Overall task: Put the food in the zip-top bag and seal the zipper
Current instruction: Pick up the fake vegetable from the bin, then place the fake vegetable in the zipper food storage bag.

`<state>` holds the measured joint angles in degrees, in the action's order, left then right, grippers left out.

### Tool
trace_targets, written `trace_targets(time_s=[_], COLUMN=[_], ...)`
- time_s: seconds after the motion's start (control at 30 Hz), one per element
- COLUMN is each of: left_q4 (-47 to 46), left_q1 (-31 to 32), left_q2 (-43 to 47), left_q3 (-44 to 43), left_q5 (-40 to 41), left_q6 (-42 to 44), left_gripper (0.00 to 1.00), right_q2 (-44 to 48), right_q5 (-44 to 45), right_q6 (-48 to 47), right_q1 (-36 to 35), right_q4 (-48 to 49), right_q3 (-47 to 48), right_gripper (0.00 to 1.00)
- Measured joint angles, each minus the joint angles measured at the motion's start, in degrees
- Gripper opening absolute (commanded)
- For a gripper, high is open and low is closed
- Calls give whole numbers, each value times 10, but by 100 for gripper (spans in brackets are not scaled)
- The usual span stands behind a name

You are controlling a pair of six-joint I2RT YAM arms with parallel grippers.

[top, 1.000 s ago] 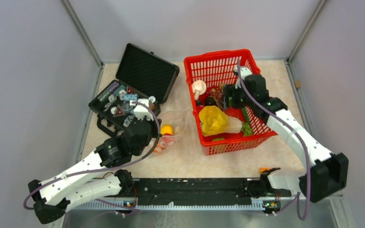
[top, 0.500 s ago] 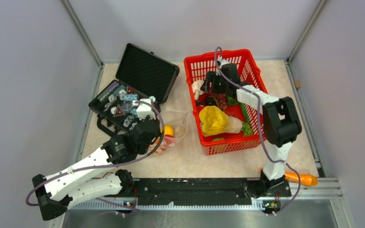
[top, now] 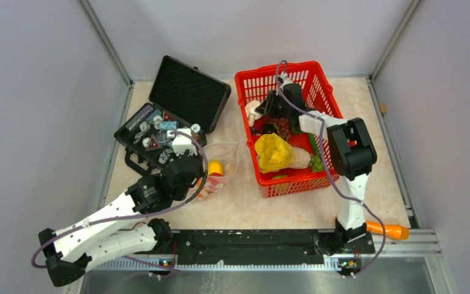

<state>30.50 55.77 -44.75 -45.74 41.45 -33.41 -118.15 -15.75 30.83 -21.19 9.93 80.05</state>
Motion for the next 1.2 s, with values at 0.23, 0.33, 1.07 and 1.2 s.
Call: trace_targets(time_s=[0.23, 0.33, 1.07, 1.2], left_q4=[10, 10, -11, -17], left_q1=[-2, -2, -7, -10], left_q2=[8, 18, -8, -12], left_q3=[0, 0, -7, -16], left_q5=[2, 2, -8, -12], left_q6=[2, 3, 15, 21], left_gripper=[6, 6, 6, 6], right_q2=[31, 84, 445, 444], right_q5=[-3, 7, -46, -71], right_q6=[-8, -23, -114, -145], right_q1=[1, 1, -66, -154], right_q4=[38, 38, -15, -34], right_q3=[-48, -73, -140, -142], right_gripper=[12, 11, 8, 8])
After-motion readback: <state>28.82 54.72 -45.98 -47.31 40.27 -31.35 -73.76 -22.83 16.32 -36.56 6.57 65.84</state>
